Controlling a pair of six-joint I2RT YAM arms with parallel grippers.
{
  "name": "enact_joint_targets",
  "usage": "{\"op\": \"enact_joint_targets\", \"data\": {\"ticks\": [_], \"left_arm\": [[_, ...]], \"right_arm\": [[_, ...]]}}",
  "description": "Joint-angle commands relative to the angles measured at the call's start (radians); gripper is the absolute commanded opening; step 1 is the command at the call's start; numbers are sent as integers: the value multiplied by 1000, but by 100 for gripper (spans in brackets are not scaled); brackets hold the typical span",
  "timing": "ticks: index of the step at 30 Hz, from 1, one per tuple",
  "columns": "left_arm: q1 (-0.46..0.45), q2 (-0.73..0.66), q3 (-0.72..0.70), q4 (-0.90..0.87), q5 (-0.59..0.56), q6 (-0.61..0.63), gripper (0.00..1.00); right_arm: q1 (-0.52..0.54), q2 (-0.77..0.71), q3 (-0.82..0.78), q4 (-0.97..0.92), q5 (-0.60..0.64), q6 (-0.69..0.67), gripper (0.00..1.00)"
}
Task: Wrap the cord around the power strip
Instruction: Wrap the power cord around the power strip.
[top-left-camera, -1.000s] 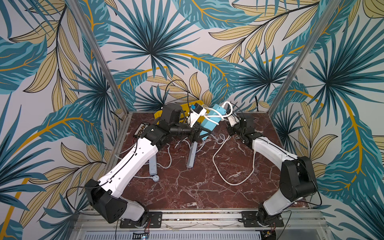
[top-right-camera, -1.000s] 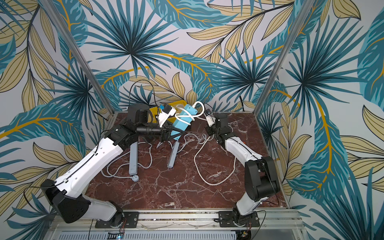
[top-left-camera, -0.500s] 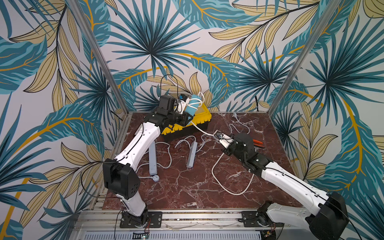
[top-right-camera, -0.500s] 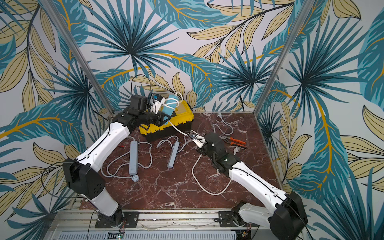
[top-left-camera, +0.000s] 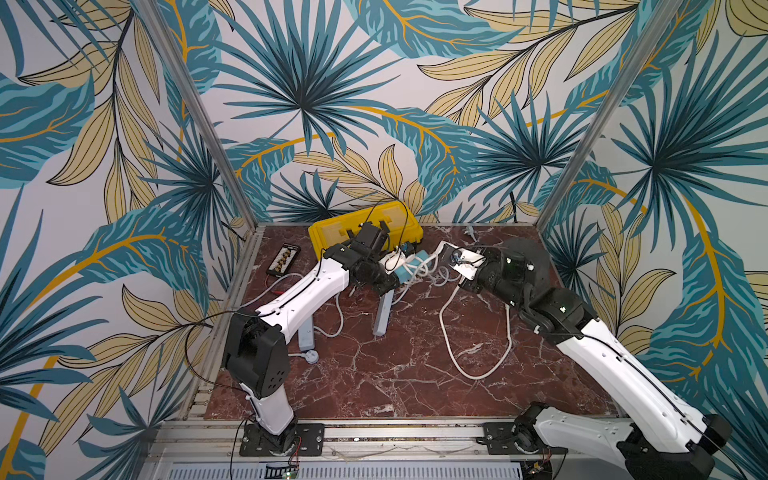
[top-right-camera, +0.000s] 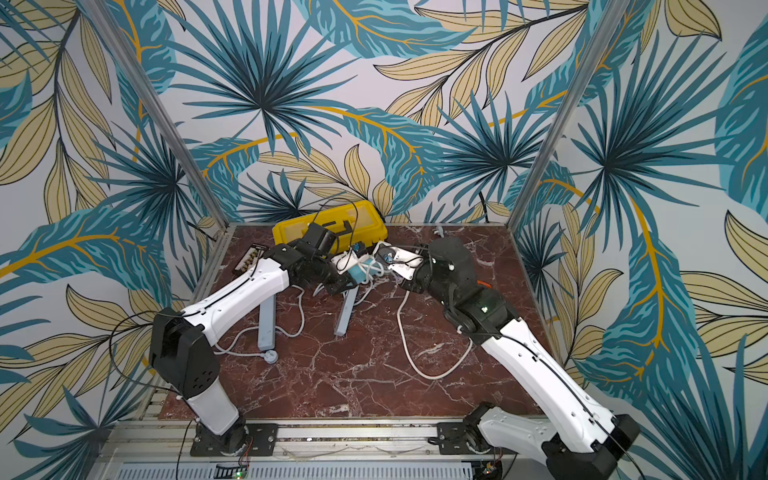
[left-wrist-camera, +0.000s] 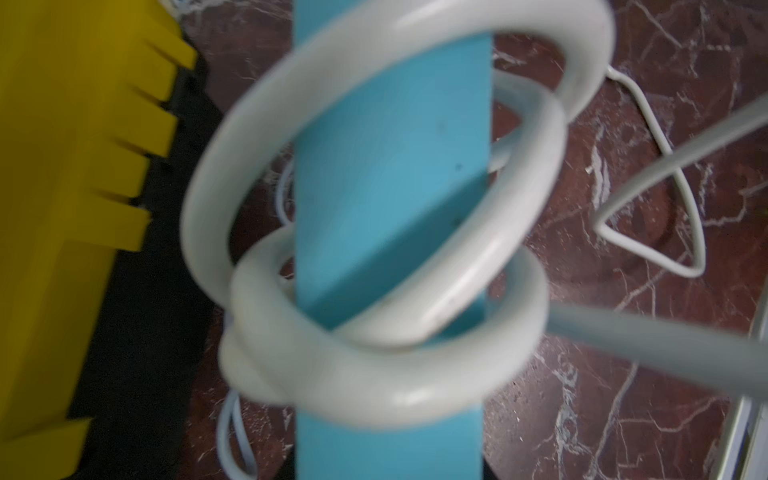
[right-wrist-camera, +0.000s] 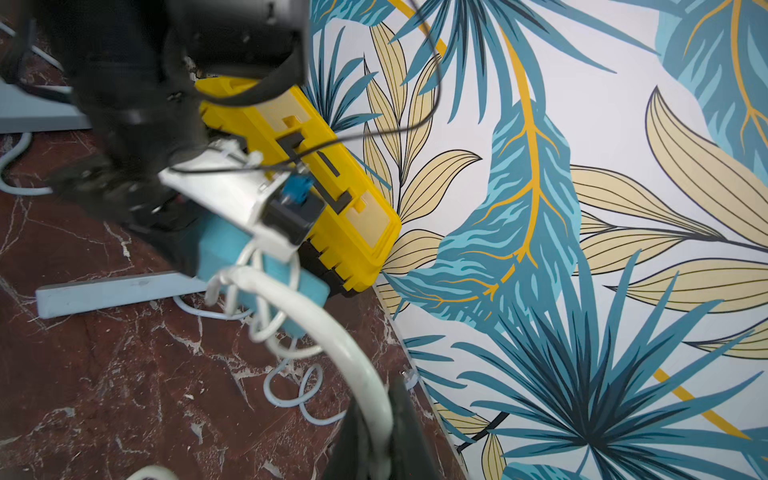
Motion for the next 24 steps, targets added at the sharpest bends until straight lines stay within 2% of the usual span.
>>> {"op": "enact_joint_targets", "data": {"ticks": [1, 4, 7, 11, 13, 14, 15, 18, 21, 24], "left_arm": [[-39, -95, -65, -49, 104, 144, 0], [-75, -153, -104, -49, 211, 191, 0], [-95, -195, -109, -47, 341, 195, 0], [-102, -212, -61, -49, 446, 118, 0], [-102, -208, -17, -47, 439, 70, 0], [-101, -210, 6, -47, 431, 48, 0], [-101, -211, 28, -47, 421, 26, 0], [-99, -210, 94, -43, 385, -45, 0], [-101, -204, 142, -41, 391, -92, 0], [-100, -197, 182, -41, 360, -128, 0]], "right_arm": [[-81, 108, 85, -56, -120, 49, 0], [-178, 195, 139, -62, -275, 144, 0], [-229, 277, 179, -69, -419, 220, 0], [-277, 373, 168, -8, -546, 344, 2], [-293, 386, 91, 91, -559, 420, 12], [-298, 380, 36, 161, -554, 463, 19], [-303, 370, -22, 242, -548, 509, 31], [-309, 331, -164, 409, -546, 623, 53], [-309, 302, -274, 533, -526, 702, 63], [-309, 276, -359, 599, -484, 756, 67]]}}
